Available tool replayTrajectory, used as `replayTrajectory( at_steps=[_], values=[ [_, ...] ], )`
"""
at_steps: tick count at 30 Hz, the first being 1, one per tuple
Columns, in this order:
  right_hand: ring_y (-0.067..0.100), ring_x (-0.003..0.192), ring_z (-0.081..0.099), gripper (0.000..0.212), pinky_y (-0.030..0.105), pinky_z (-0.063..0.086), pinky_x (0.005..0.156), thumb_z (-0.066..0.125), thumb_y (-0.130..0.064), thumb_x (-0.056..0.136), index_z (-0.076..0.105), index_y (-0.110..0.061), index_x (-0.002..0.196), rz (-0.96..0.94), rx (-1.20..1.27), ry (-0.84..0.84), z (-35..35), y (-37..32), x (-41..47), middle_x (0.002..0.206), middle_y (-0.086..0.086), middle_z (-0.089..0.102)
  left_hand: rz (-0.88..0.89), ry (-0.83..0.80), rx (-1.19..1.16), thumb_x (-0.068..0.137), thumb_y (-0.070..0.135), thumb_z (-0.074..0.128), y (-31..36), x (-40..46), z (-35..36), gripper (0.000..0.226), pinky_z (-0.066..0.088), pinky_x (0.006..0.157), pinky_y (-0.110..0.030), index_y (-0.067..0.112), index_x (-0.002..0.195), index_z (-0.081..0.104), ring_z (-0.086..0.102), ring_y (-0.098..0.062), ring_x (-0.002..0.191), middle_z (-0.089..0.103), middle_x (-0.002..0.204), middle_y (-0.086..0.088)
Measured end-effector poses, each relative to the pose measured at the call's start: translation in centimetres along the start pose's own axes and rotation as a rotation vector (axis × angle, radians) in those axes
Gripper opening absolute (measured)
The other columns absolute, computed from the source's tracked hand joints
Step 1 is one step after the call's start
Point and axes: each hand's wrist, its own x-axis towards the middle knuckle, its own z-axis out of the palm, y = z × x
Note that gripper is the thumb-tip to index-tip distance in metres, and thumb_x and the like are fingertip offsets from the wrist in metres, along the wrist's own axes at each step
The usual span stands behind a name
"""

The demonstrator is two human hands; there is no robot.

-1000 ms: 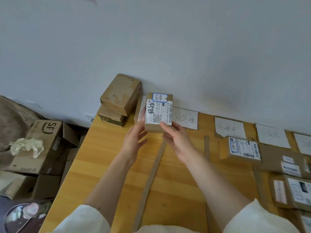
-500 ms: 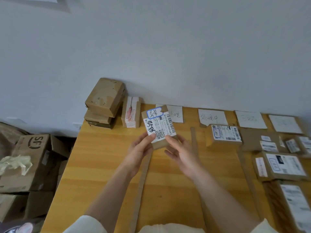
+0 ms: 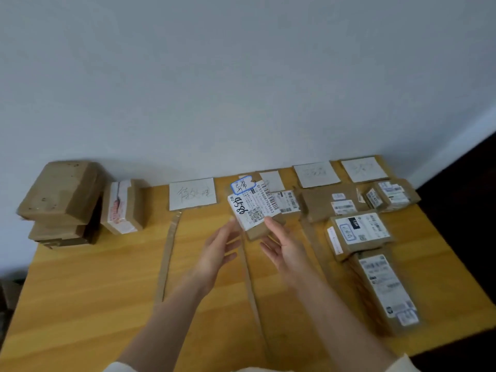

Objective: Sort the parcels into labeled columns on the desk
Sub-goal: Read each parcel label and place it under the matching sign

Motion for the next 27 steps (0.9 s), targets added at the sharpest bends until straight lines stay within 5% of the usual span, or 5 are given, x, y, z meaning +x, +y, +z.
replayTrajectory(
  at_steps=[4, 9, 16, 20, 27],
  values=[
    [0.02, 0.11, 0.064, 0.051, 0.038, 0.052, 0.097, 0.077, -0.037, 0.076, 0.06, -0.024, 0.123, -0.033, 0.059, 0.103, -5.8, -3.8, 0.5, 0.119, 0.003, 0.068, -0.008, 0.012, 0.192, 0.093, 0.045, 0.054, -0.2, 1.7, 6.0, 0.051, 0.044, 0.098, -0.032, 0.021, 0.138, 0.049, 0.056, -0.013, 0.115, 0.058, 0.131, 0.0],
    [0.019, 0.106, 0.063, 0.025, 0.036, 0.053, 0.089, 0.069, -0.034, 0.087, 0.062, -0.025, 0.109, -0.04, 0.179, 0.181, -12.6, -7.5, 1.0, 0.117, 0.005, 0.066, 0.02, -0.026, 0.468, 0.092, 0.038, 0.06, -1.0, 3.3, 12.9, 0.057, 0.04, 0.092, -0.027, 0.022, 0.144, 0.044, 0.05, -0.014, 0.12, 0.049, 0.141, 0.0],
    [0.021, 0.101, 0.064, 0.025, 0.036, 0.054, 0.09, 0.07, -0.037, 0.086, 0.062, -0.02, 0.102, -0.065, 0.273, 0.367, -20.9, -11.1, 1.3, 0.108, 0.006, 0.068, 0.12, -0.099, 0.813, 0.093, 0.038, 0.058, -1.8, 4.9, 20.5, 0.057, 0.04, 0.089, -0.026, 0.025, 0.146, 0.04, 0.048, -0.019, 0.128, 0.045, 0.147, 0.0],
    [0.014, 0.079, 0.061, 0.024, 0.025, 0.047, 0.066, 0.068, -0.041, 0.086, 0.064, -0.018, 0.092, -0.073, 0.3, 0.485, -25.7, -13.0, 1.3, 0.099, 0.002, 0.069, 0.23, -0.105, 1.05, 0.093, 0.039, 0.056, -2.3, 5.9, 23.9, 0.06, 0.031, 0.113, -0.039, 0.023, 0.148, 0.036, 0.031, -0.022, 0.141, 0.035, 0.154, -0.001],
    [0.017, 0.097, 0.065, 0.052, 0.026, 0.051, 0.069, 0.074, -0.045, 0.079, 0.058, -0.019, 0.121, -0.076, 0.377, 0.745, -33.6, -14.0, 3.4, 0.111, 0.002, 0.068, 0.282, -0.162, 1.271, 0.094, 0.044, 0.053, -3.6, 7.7, 27.9, 0.064, 0.017, 0.117, -0.055, 0.028, 0.151, 0.028, 0.018, -0.022, 0.147, 0.021, 0.16, 0.0]
  ],
)
